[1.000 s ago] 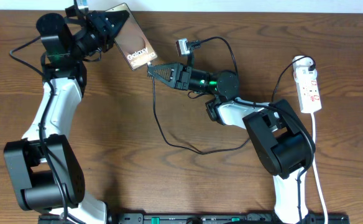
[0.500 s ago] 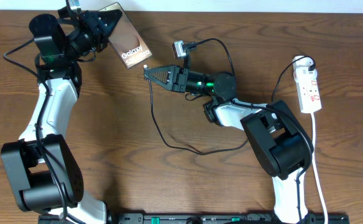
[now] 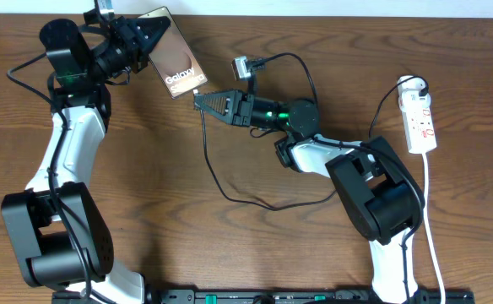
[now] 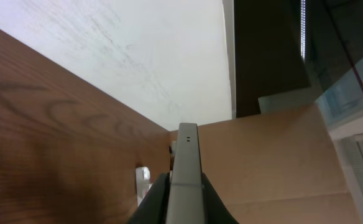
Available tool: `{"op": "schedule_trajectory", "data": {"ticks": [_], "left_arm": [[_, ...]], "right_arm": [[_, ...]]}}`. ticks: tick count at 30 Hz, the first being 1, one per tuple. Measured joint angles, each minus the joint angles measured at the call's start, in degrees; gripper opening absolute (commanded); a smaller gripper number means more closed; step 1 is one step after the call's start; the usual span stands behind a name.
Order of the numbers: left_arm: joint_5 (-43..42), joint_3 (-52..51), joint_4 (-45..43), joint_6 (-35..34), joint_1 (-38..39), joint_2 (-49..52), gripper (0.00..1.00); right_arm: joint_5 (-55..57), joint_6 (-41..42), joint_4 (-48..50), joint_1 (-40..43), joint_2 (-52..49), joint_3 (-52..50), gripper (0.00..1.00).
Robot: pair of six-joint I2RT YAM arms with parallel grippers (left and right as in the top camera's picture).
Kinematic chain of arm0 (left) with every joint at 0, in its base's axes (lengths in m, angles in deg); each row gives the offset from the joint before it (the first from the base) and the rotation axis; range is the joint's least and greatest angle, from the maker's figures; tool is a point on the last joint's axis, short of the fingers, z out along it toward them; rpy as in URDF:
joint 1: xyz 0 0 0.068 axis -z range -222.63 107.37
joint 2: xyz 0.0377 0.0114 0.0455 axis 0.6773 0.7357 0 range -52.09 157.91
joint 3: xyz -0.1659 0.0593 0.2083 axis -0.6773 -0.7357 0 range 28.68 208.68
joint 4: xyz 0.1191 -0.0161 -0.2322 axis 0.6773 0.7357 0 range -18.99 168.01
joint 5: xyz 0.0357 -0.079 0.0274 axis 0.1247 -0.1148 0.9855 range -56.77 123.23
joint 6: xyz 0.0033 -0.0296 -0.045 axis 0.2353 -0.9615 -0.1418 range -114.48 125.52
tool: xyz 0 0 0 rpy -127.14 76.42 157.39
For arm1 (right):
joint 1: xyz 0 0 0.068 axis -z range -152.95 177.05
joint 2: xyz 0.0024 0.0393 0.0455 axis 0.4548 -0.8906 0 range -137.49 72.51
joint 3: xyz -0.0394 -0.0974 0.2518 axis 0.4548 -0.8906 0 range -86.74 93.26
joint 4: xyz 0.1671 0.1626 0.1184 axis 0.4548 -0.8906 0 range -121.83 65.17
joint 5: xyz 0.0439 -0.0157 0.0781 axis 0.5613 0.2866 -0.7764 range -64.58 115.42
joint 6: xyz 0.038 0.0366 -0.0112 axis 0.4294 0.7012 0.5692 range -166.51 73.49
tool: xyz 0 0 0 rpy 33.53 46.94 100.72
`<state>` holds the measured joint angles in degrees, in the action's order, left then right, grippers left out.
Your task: Plug charger to phone and switch on socket
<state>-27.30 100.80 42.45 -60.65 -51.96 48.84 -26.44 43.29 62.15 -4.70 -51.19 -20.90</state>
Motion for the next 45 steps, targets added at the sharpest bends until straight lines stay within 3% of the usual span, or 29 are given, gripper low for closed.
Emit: {"op": "schedule_trajectory", "data": {"ticks": [45], "left_arm": [[-2.0,0.0,0.0,4.6,-0.2,0.0,0.07]], "right_arm": [[-1.1,-0.9,-2.3,-1.2,0.0,0.0,0.01]]}}
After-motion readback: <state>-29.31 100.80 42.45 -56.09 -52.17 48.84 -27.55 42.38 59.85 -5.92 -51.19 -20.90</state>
